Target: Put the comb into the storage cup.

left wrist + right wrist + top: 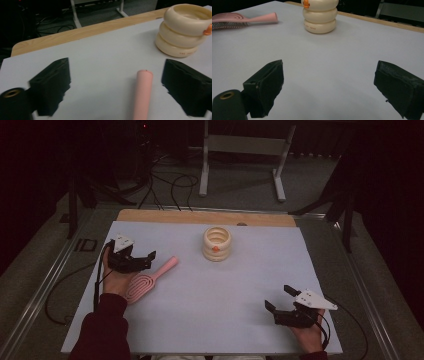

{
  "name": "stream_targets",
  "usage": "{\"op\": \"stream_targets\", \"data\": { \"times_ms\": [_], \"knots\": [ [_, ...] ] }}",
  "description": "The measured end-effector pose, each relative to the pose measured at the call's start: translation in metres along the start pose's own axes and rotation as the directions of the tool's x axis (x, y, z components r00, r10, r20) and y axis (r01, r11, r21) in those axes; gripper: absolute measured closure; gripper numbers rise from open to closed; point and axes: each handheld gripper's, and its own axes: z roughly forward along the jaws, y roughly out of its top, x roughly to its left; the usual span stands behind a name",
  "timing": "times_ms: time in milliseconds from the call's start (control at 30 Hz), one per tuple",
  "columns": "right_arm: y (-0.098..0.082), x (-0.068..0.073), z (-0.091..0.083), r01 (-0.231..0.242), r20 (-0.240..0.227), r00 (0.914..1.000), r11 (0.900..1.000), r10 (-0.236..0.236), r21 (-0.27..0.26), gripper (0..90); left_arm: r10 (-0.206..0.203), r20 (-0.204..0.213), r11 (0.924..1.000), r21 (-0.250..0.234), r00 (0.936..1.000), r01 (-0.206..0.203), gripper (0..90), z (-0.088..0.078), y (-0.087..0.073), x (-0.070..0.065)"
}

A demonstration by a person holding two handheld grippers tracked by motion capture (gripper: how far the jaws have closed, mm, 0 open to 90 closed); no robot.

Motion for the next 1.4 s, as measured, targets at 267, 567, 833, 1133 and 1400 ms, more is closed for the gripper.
{"op": "stream_targets", "data": {
  "times_ms": [267, 567, 833, 1133, 1400],
  "knots": [
    [0.0, 0.0, 0.0, 0.005, -0.005, 1.0, 1.0, -0.005, 0.001, 9.2, -0.05, -0.012, 0.9959, 0.075, 0.9987, 0.051, 61.1, 0.018, 0.004, -0.005],
    [0.0, -0.001, -0.001, 0.0, -0.005, 1.0, 1.0, 0.0, 0.0, 9.3, -0.14, 0.008, 0.9757, 0.171, 0.9901, 0.137, 90.0, 0.041, 0.0, -0.009],
    [0.0, -0.001, -0.001, 0.006, -0.006, 1.0, 1.0, -0.006, 0.002, 9.2, -0.15, 0.01, 0.9646, 0.221, 0.9887, 0.144, 90.0, 0.056, -0.005, -0.016],
    [0.0, -0.001, -0.001, 0.008, -0.008, 0.9999, 1.0, -0.008, 0.003, 9.3, -0.162, 0.017, 0.9258, 0.349, 0.9867, 0.146, 90.0, 0.075, -0.008, -0.026],
    [0.0, -0.001, -0.001, 0.008, -0.008, 0.9999, 1.0, -0.008, 0.004, 9.3, -0.13, 0.037, 0.9125, 0.395, 0.9908, 0.105, 90.0, 0.078, -0.012, -0.036]
  ]
}}
